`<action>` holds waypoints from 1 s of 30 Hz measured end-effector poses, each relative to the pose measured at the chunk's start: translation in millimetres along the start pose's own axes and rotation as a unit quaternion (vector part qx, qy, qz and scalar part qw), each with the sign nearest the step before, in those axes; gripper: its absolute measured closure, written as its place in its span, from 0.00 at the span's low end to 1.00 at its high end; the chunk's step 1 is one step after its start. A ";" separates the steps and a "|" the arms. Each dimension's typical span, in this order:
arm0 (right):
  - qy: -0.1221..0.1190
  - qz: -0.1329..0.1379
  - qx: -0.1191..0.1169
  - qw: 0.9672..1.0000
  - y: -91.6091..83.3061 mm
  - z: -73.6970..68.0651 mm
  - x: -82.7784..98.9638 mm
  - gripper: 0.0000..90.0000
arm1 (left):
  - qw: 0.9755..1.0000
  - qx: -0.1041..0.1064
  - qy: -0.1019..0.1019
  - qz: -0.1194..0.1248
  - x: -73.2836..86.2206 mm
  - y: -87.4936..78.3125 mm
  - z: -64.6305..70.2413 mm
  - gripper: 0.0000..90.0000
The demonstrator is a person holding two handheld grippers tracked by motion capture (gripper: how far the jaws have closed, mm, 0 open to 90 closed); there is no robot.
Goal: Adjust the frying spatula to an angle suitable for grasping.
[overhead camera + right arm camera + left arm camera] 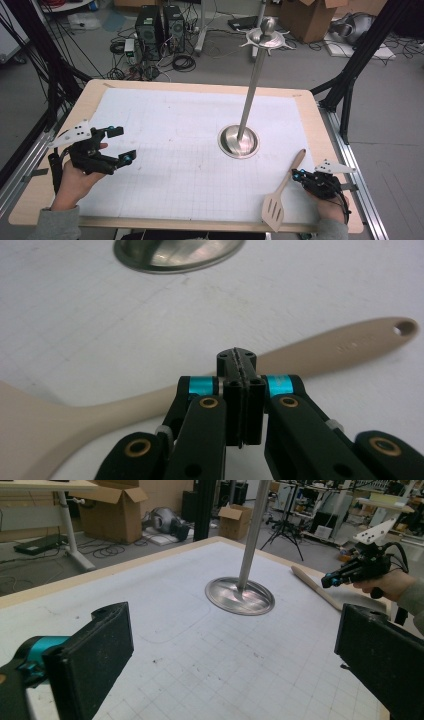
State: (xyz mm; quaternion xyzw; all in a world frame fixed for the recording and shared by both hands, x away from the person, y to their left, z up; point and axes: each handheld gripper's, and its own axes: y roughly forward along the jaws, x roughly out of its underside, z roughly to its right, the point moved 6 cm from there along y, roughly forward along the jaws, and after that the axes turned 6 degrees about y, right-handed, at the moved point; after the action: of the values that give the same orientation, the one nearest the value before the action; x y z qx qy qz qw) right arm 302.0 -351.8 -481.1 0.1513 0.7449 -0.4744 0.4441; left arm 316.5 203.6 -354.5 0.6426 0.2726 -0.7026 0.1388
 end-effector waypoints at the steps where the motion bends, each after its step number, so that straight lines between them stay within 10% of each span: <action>1: 0.005 0.000 0.004 1.000 -0.7 1.5 0.9 1.00 | 1.000 0.000 0.001 -0.001 0.3 0.2 -0.1 0.03; 30: 0.019 -0.008 0.031 0.999 12.7 14.3 -6.7 1.00 | 1.000 -0.017 -0.005 -0.004 6.2 -12.5 -1.4 0.03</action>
State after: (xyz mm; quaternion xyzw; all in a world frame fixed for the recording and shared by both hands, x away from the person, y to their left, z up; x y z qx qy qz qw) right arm 321.4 -356.1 -485.3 0.1680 0.7391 -0.4982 0.4210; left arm 310.0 215.6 -358.1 0.6354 0.2859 -0.7018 0.1482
